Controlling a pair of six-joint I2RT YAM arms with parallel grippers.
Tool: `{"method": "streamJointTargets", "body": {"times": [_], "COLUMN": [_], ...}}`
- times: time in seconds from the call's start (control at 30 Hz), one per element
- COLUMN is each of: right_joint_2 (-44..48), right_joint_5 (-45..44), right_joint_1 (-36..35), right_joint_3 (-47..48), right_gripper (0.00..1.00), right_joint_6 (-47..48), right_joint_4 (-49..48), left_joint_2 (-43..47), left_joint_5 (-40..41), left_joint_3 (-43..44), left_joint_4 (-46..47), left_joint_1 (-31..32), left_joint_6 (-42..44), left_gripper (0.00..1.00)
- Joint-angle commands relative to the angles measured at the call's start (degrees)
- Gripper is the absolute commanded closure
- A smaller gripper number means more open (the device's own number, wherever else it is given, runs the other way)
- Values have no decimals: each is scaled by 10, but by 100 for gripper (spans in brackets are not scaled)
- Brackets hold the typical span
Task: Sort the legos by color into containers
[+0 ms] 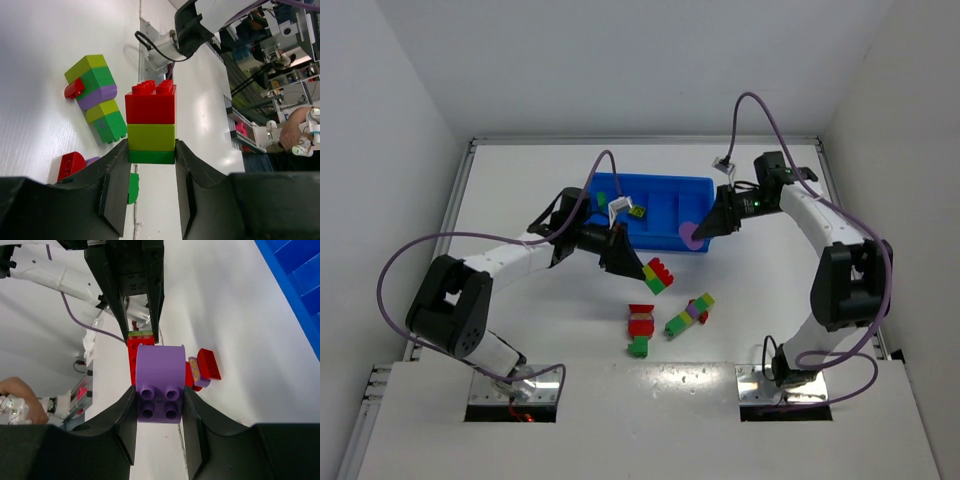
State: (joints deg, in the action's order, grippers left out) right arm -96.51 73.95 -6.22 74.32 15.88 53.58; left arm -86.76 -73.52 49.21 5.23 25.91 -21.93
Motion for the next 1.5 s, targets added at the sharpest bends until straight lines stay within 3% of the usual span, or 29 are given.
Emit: {"method": "streamJointTargets", "body": {"times": [0.0,0.13,0.23,0.27,0.37,0.5,0.87,1.13,1.23,1.27,1.47], "right_joint_2": [31,31,46,53,59,-29,-233,-300,-319,-324,-350], "right_joint_5": [19,-19,-113,-190,-303,-389,-480,-543,-557,-565,-579], "right_joint_1": [2,15,15,3,-18,-49,-110,-126,-132,-132,-143], "right_joint_3": [-11,-11,-29,-29,-37,79,244,304,323,323,335], "right_gripper": [100,100,100,100,100,100,100,98,89,80,72], "right_joint_6": [10,-41,-170,-196,-261,-278,-256,-218,-212,-207,-202], "right_joint_4": [-17,-44,-165,-230,-318,-300,-270,-277,-270,-270,-283], "left_joint_2": [28,54,111,129,194,229,229,211,201,201,201], "left_joint_5": [-11,25,118,143,241,326,326,309,309,309,304], "left_joint_3": [0,12,12,-2,-10,-5,8,3,3,3,3], "left_joint_4": [0,-53,-94,-94,-104,-138,-158,-153,-153,-147,-147], "left_joint_1": [5,-2,-16,-22,-43,-74,-127,-133,-133,-133,-133], "left_joint_6": [28,78,116,117,122,144,144,144,144,144,138], "left_gripper": [100,100,100,100,100,100,100,100,100,100,100]}}
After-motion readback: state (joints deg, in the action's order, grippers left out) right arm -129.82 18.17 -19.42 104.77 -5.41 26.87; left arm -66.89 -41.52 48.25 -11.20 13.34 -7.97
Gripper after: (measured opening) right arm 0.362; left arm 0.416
